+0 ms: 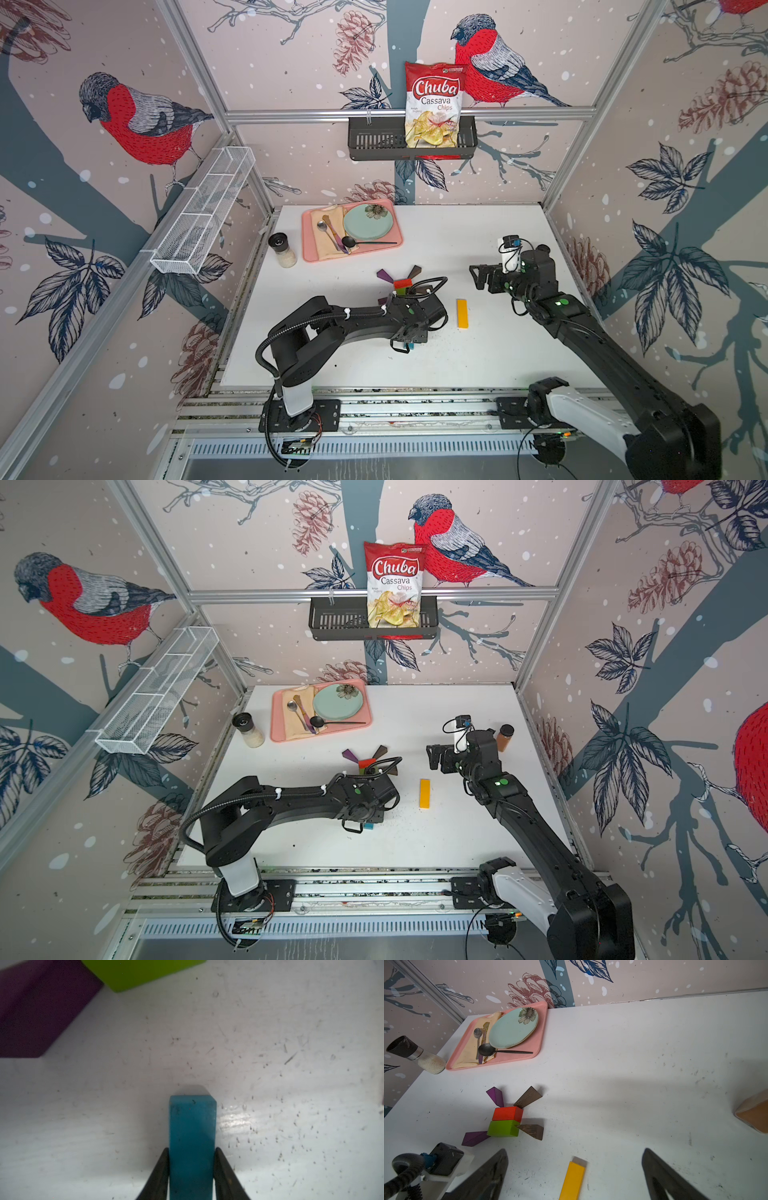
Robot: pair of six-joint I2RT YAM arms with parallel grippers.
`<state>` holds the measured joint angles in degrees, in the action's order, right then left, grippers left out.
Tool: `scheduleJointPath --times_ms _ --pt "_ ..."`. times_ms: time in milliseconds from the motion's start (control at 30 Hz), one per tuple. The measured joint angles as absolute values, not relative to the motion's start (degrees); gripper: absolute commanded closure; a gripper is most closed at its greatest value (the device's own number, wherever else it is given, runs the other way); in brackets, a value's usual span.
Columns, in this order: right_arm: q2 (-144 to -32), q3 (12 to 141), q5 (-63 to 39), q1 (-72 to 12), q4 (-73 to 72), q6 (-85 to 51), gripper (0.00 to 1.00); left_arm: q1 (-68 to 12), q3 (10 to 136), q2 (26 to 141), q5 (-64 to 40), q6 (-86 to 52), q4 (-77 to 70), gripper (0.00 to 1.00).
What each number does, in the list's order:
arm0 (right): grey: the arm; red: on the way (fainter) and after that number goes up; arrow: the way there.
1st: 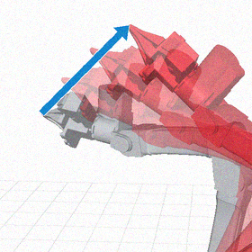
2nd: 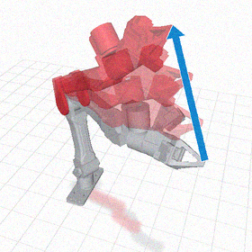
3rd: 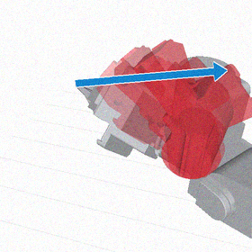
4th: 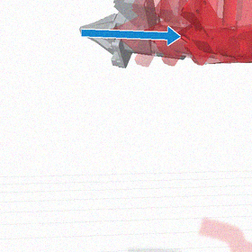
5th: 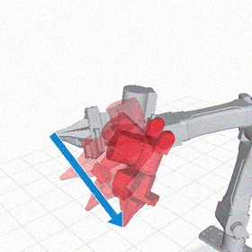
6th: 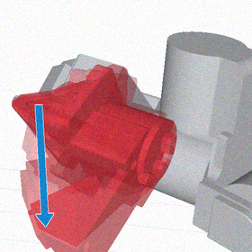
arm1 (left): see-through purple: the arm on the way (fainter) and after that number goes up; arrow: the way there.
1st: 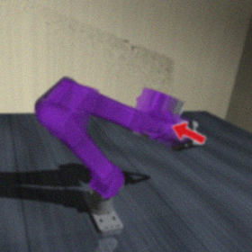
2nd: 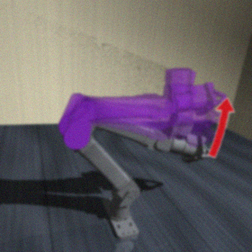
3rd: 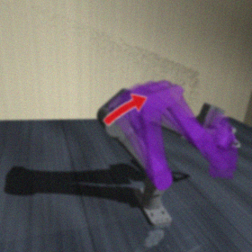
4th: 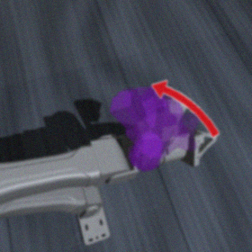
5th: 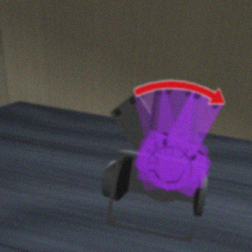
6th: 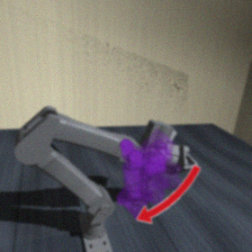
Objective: Assemble a small pinwheel with building blocks
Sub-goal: Assemble the building block at the center of the board.
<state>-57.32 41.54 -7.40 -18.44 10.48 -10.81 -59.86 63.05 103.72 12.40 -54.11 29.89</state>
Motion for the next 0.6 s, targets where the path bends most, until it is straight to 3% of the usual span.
scheduleJointPath --times_ms 600 --pt "-55.9 40.8 -6.7 -14.4 10.6 -13.4 0.01 -53.7 68.9 106.3 9.2 -56.1 30.8 0.71"
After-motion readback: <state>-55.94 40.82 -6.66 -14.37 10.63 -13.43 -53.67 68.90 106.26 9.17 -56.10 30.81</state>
